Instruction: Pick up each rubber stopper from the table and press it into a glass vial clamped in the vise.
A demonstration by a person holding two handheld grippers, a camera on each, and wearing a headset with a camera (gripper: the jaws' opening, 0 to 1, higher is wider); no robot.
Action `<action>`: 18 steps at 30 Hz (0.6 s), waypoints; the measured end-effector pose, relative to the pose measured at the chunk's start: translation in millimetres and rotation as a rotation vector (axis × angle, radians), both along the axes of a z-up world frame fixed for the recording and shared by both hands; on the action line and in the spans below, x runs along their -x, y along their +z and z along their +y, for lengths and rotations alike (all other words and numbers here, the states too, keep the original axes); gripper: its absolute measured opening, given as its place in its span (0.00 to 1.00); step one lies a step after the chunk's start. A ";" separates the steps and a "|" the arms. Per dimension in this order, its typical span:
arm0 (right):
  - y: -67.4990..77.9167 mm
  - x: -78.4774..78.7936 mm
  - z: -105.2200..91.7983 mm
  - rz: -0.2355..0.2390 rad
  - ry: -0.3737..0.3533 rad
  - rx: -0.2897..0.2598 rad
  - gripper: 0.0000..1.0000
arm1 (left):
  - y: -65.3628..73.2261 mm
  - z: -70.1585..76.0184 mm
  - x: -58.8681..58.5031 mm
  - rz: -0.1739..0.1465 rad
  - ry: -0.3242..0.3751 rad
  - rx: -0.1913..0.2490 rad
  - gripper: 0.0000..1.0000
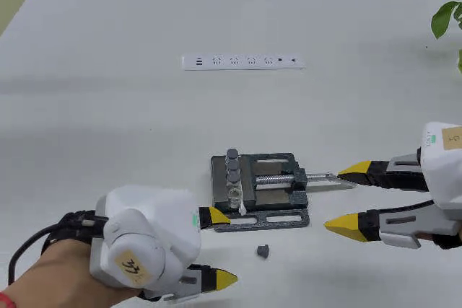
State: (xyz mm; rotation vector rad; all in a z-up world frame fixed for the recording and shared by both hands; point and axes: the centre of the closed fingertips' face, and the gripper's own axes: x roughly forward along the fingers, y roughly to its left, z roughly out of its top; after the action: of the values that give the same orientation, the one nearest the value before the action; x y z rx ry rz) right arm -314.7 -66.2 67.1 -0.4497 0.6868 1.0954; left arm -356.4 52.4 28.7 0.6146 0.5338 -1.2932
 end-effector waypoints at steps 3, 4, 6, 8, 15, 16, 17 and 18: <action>-3.4 4.7 -7.2 0.003 -0.010 -0.005 0.44 | -8.6 -3.1 -4.6 0.006 -0.005 -0.023 0.30; -4.1 5.5 -8.9 0.003 -0.013 -0.007 0.44 | -10.6 -3.9 -5.4 0.001 -0.013 -0.028 0.29; -5.3 7.8 -12.2 0.005 -0.021 -0.010 0.44 | -13.8 -7.4 -7.4 -0.003 -0.021 -0.035 0.27; -6.4 9.6 -15.8 0.005 -0.031 -0.014 0.45 | -17.9 -10.3 -7.9 -0.010 -0.038 -0.053 0.25; -10.7 14.2 -25.6 0.009 -0.053 -0.019 0.45 | -33.8 -16.9 -6.0 -0.008 -0.079 -0.116 0.22; -11.6 14.8 -27.6 0.011 -0.058 -0.020 0.45 | -34.4 -18.7 -7.1 -0.007 -0.078 -0.116 0.22; -12.1 15.2 -28.7 0.013 -0.060 -0.021 0.45 | -34.7 -20.0 -8.1 -0.006 -0.075 -0.115 0.21; -13.1 15.8 -30.2 0.013 -0.063 -0.019 0.45 | -36.0 -21.6 -9.9 -0.005 -0.070 -0.115 0.20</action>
State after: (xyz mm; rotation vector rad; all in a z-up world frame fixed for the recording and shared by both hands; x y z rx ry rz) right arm -330.5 -96.4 54.0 -0.4025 0.6969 1.0450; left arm -346.5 30.9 -7.3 0.7373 0.5904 -1.3326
